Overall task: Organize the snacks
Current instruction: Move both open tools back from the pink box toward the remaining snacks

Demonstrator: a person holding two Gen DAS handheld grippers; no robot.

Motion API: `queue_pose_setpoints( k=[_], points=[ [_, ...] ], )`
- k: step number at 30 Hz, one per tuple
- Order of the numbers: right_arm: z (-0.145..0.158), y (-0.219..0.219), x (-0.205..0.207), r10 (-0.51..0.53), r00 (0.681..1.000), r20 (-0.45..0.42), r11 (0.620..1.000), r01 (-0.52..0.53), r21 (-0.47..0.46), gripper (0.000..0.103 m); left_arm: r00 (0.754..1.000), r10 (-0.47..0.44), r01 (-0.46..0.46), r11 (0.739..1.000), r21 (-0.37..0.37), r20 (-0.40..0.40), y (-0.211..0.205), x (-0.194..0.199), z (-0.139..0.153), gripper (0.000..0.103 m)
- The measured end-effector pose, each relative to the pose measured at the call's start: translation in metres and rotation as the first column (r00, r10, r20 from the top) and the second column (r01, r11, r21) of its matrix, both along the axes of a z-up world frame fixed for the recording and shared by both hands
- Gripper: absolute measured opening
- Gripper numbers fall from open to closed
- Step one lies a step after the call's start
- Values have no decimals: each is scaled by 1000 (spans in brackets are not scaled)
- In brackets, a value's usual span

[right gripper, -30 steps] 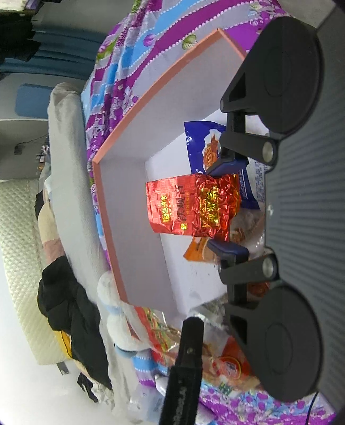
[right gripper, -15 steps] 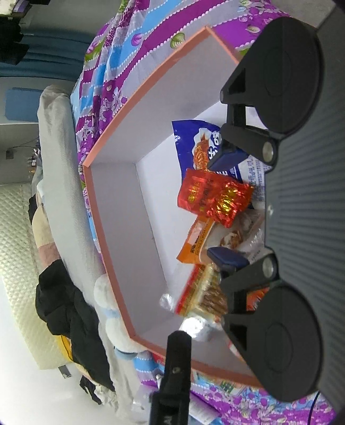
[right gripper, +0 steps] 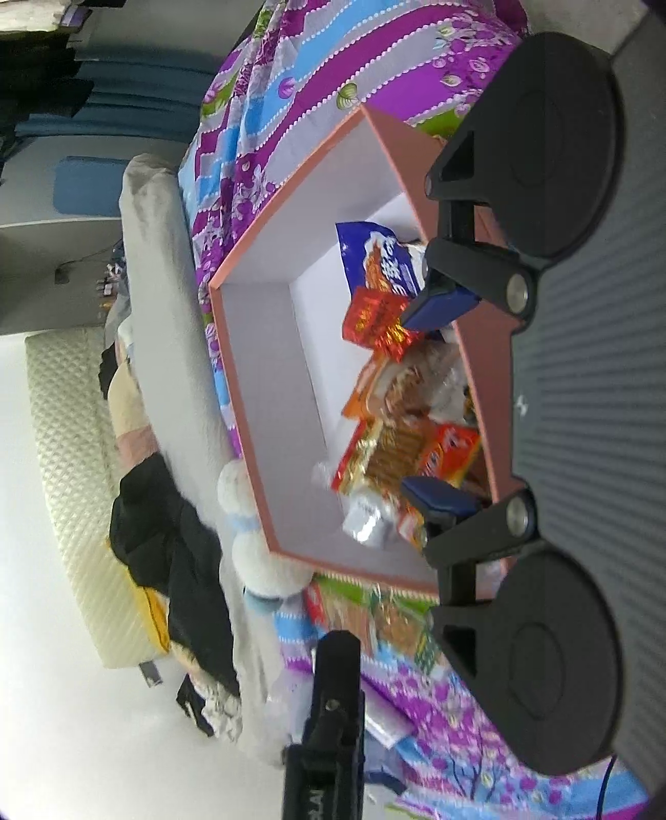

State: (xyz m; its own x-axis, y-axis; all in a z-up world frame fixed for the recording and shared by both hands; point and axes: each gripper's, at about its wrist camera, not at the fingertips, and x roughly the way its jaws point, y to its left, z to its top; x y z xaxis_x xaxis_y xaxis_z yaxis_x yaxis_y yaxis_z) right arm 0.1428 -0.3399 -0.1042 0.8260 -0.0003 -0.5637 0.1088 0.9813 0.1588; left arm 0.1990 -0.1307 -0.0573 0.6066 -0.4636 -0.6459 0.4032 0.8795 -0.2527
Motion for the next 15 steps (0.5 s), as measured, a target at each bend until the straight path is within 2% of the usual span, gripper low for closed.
queue_pose_setpoints(
  k=[7,15],
  points=[
    [17,23,-34,42,999,25,999,-42,-5,65,1000,22,-22,1000,-17,-4,27,-42,5,76],
    [29,47,-65,59,997,56,998,-58,-7,65,997,64,-64,998,-11,39,70,-88,19,76]
  ],
)
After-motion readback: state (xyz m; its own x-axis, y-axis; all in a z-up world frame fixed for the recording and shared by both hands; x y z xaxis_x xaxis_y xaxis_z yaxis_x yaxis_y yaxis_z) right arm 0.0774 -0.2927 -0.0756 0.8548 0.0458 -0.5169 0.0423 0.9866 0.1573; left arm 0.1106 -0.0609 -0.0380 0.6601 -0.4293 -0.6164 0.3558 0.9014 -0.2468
